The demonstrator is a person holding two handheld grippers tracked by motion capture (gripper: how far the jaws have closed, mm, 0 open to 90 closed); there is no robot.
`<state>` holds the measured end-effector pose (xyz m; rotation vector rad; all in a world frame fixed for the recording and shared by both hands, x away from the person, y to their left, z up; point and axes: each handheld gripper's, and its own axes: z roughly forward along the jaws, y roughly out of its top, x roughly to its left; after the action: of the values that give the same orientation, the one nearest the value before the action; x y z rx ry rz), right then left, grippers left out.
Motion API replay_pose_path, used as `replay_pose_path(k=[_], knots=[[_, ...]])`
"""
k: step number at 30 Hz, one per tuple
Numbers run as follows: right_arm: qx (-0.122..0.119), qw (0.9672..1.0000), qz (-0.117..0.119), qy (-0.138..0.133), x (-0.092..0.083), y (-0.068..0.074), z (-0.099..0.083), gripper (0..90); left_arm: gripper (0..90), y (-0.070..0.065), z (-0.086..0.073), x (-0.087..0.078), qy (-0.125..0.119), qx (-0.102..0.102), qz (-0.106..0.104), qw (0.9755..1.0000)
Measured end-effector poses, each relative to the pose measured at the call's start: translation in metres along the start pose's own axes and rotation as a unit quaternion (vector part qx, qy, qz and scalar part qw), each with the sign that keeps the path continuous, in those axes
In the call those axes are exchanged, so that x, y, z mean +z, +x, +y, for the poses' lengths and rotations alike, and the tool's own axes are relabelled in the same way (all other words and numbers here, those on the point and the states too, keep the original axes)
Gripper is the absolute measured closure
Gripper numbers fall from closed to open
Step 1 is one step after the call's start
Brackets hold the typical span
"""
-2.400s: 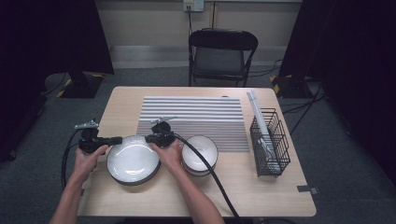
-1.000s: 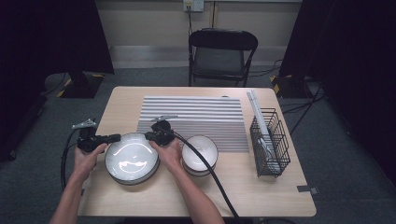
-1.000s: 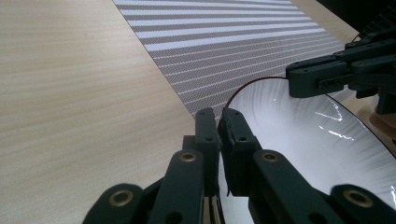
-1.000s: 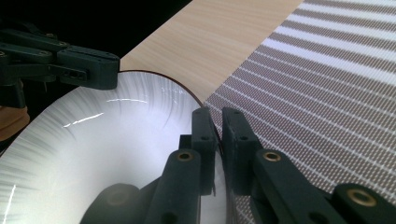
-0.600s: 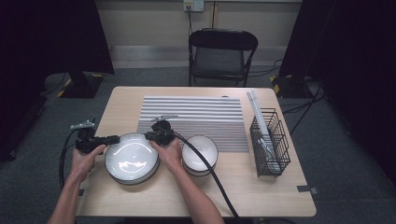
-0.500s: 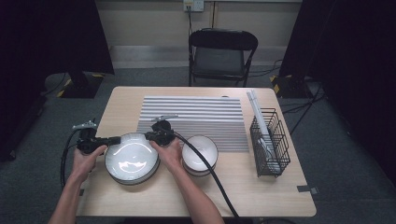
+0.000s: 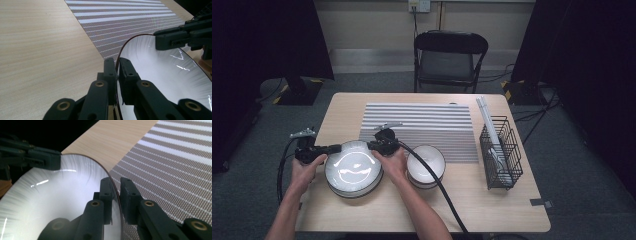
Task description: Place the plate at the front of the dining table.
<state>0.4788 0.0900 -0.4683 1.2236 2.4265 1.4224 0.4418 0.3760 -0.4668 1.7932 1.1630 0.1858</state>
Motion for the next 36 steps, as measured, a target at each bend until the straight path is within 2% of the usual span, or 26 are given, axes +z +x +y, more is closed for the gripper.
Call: replay_pose_path(k=[7,10,12,13,16,18,22,25,29,32,34,35,36], knots=[[0.012,0.9998,0.012,-0.008,-0.0003,-0.0022,-0.0043,82.2,84.0,0.001,-0.002,-0.0007,0.002,-0.005,0.001,1.0],[0.014,0.9998,0.013,-0.01,-0.0002,-0.0027,-0.0049,82.2,75.4,0.0009,-0.0042,-0.0012,0.014,-0.006,0.007,0.9999],[0.016,0.9997,0.016,-0.011,-0.0002,-0.0034,-0.005,82.6,77.2,0.0017,-0.0056,0.0003,0.018,-0.009,-0.008,0.9998],[0.016,0.9997,0.015,-0.011,-0.0004,-0.0032,-0.0049,82.7,80.9,0.0021,-0.0054,0.0006,0.018,-0.011,-0.013,0.9997],[0.016,0.9997,0.016,-0.012,-0.0009,-0.003,-0.0043,83.1,82.0,-0.0006,-0.0031,0.0003,0.017,0.003,-0.001,0.9999],[0.011,0.9997,0.016,-0.013,-0.001,-0.0036,-0.0032,83.2,83.7,0.0015,-0.003,-0.0006,0.004,-0.007,-0.005,1.0],[0.004,0.9998,0.01,-0.018,-0.0025,-0.0031,-0.0003,83.6,84.7,0.0017,0.0011,-0.0001,-0.003,0.0,0.003,1.0],[-0.003,0.9998,0.004,-0.017,-0.0028,-0.0033,0.0026,83.4,84.6,0.001,0.0023,0.0006,-0.003,-0.001,0.008,1.0],[0.001,0.9998,0.006,-0.018,-0.0026,-0.0044,0.0021,83.6,84.5,0.0016,0.0027,0.0012,-0.005,-0.001,0.006,1.0],[0.003,0.9998,0.008,-0.02,-0.0026,-0.0054,0.0009,83.8,82.3,0.0009,0.0007,0.0013,0.004,-0.01,0.006,0.9999],[0.002,0.9998,0.009,-0.02,-0.0027,-0.0056,0.0009,83.9,73.3,0.0012,-0.0031,0.0011,0.011,-0.017,0.013,0.9997],[0.003,0.9998,0.01,-0.019,-0.0026,-0.0059,0.0007,83.9,73.2,0.0011,-0.0048,0.0006,0.011,-0.02,0.006,0.9997],[0.005,0.9997,0.011,-0.02,-0.0028,-0.0058,0.0004,84.0,75.5,0.0002,-0.0054,-0.0003,0.011,-0.014,0.004,0.9998]])
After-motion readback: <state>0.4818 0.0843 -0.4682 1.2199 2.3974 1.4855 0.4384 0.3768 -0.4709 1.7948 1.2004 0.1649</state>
